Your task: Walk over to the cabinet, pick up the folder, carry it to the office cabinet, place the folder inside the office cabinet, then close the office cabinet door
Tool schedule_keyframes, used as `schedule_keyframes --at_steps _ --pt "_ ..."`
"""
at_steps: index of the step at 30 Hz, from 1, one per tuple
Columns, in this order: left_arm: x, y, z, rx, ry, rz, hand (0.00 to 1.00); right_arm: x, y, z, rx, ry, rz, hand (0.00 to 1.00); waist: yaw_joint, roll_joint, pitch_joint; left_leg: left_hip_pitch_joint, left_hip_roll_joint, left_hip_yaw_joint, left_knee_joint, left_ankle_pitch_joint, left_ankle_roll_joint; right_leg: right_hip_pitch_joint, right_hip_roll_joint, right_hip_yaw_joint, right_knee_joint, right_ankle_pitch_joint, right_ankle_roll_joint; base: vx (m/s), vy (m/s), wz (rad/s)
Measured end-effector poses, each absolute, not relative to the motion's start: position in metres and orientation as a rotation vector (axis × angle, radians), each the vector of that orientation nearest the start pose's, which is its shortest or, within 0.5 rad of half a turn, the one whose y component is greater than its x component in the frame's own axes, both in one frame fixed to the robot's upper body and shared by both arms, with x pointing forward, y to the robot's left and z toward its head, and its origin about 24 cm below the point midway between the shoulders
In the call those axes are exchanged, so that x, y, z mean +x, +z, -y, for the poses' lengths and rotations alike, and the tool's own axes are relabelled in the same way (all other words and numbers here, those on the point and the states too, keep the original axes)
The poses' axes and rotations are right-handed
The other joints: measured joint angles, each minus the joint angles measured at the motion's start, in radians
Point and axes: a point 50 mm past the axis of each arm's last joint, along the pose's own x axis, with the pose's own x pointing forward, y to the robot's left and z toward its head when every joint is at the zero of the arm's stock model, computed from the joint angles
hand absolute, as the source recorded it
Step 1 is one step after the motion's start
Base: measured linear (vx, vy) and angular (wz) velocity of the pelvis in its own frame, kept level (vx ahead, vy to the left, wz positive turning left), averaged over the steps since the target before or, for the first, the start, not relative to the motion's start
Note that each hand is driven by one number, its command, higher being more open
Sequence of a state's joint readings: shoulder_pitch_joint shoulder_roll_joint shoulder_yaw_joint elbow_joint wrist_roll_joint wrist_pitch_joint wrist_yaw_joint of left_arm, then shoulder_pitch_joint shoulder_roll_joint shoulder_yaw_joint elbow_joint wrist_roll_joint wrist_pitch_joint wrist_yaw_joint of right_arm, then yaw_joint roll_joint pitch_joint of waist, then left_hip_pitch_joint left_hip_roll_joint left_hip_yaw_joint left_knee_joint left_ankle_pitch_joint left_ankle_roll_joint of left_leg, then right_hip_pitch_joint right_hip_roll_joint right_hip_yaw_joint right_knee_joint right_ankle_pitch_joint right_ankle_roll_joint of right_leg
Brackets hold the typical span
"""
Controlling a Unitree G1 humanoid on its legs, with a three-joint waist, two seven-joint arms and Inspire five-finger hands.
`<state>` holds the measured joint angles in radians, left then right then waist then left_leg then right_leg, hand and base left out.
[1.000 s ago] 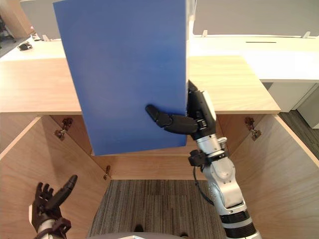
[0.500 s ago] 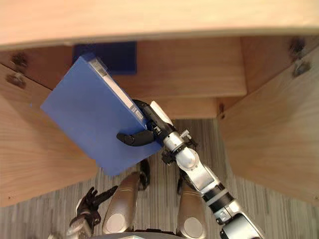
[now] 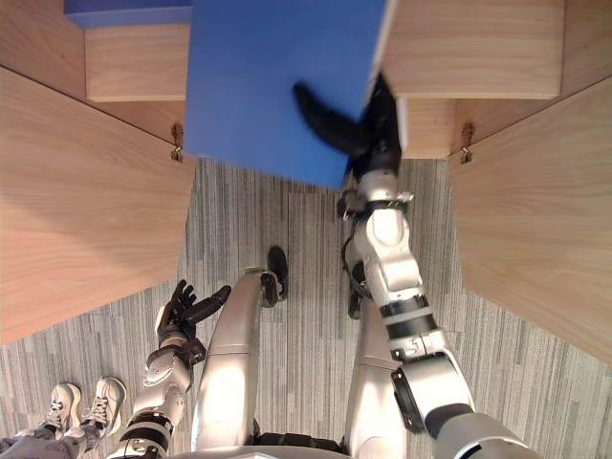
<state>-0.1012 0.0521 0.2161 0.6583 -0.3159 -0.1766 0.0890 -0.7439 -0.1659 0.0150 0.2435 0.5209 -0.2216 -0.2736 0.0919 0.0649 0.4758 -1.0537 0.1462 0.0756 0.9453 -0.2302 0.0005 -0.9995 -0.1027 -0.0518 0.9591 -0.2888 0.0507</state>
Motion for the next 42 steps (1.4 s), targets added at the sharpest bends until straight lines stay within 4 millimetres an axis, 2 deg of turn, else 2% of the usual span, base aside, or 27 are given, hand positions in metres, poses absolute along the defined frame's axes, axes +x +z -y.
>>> schedule_keyframes --at_steps 3,4,6,10,11,16,19,23,31,33,36,42 --pt "0.239 -0.056 -0.207 -0.317 0.39 -0.322 1.0 0.361 0.242 0.163 0.669 -0.156 0.619 0.0 0.006 0.0 0.0 -0.007 0.0 -0.005 -0.001 0.004 0.007 -0.002 0.0 -0.006 -0.005 0.0 0.0 0.0 -0.043 0.02" --pt "0.24 -0.056 -0.206 -0.322 0.39 -0.318 1.0 0.361 0.243 0.165 0.687 -0.168 0.621 0.0 0.007 0.0 0.0 -0.007 0.0 -0.005 -0.001 0.005 0.008 -0.002 0.0 -0.006 -0.006 0.0 0.0 0.02 -0.045 0.01" --pt "0.245 -0.051 -0.2 -0.341 0.393 -0.292 1.0 0.367 0.251 0.178 0.835 -0.248 0.618 0.0 0.01 0.0 0.0 -0.009 -0.001 -0.005 -0.009 0.006 0.009 -0.002 -0.001 -0.009 -0.015 0.001 0.0 0.02 -0.036 0.01" --pt "0.252 -0.046 -0.192 -0.371 0.396 -0.272 1.0 0.374 0.261 0.191 1.054 -0.348 0.59 0.0 0.014 0.0 0.0 -0.009 -0.002 -0.005 -0.025 0.01 0.008 -0.001 -0.002 -0.013 -0.028 0.001 0.0 0.02 -0.056 0.02" --pt "0.254 -0.045 -0.191 -0.373 0.394 -0.27 1.0 0.375 0.265 0.195 1.106 -0.373 0.584 1.0 0.016 0.0 0.0 -0.008 -0.002 -0.006 -0.033 0.014 0.007 -0.001 -0.003 -0.017 -0.034 0.001 -0.001 0.03 -0.063 0.04" --pt "0.256 -0.043 -0.186 -0.374 0.393 -0.267 1.0 0.381 0.281 0.195 1.209 -0.378 0.565 1.0 0.023 0.002 -0.001 -0.001 -0.011 -0.013 -0.07 0.035 -0.001 0.005 -0.019 -0.048 -0.048 0.003 -0.003 0.02 -0.071 0.11" --pt "0.257 -0.043 -0.184 -0.377 0.387 -0.266 1.0 0.384 0.291 0.193 1.199 -0.36 0.566 1.0 0.027 0.003 -0.002 0.001 -0.011 -0.023 -0.084 0.044 -0.008 0.011 -0.02 -0.062 -0.059 0.005 -0.007 -0.02 -0.056 0.08" --pt "0.256 -0.045 -0.184 -0.376 0.387 -0.277 1.0 0.389 0.298 0.188 1.044 -0.282 0.558 1.0 0.026 0.006 -0.004 0.012 -0.012 -0.03 -0.103 0.054 -0.01 0.028 -0.02 -0.074 -0.078 0.012 -0.019 -0.02 -0.03 0.05" --pt "0.254 -0.053 -0.185 -0.373 0.39 -0.319 1.0 0.398 0.306 0.146 0.813 -0.083 0.503 1.0 0.008 0.012 -0.012 0.056 -0.009 -0.005 -0.152 0.063 -0.007 0.074 -0.02 -0.076 -0.135 0.031 -0.021 0.0 -0.005 0.0" --pt "0.255 -0.053 -0.185 -0.37 0.387 -0.317 1.0 0.4 0.314 0.137 0.687 -0.025 0.512 1.0 0.004 0.012 -0.012 0.057 -0.004 0.005 -0.156 0.064 -0.005 0.077 -0.019 -0.076 -0.146 0.039 -0.02 0.02 -0.004 -0.06" --pt "0.255 -0.054 -0.186 -0.366 0.387 -0.327 1.0 0.402 0.318 0.131 0.586 0.007 0.511 1.0 0.003 0.012 -0.012 0.067 0.004 0.021 -0.159 0.064 -0.005 0.09 -0.019 -0.077 -0.157 0.041 -0.018 0.01 -0.002 -0.01" --pt "0.256 -0.057 -0.186 -0.362 0.383 -0.342 1.0 0.406 0.31 0.124 0.507 0.031 0.472 1.0 0.002 0.012 -0.017 0.077 0.007 0.027 -0.166 0.064 -0.005 0.098 -0.018 -0.077 -0.166 0.044 -0.019 -0.01 -0.011 -0.01"
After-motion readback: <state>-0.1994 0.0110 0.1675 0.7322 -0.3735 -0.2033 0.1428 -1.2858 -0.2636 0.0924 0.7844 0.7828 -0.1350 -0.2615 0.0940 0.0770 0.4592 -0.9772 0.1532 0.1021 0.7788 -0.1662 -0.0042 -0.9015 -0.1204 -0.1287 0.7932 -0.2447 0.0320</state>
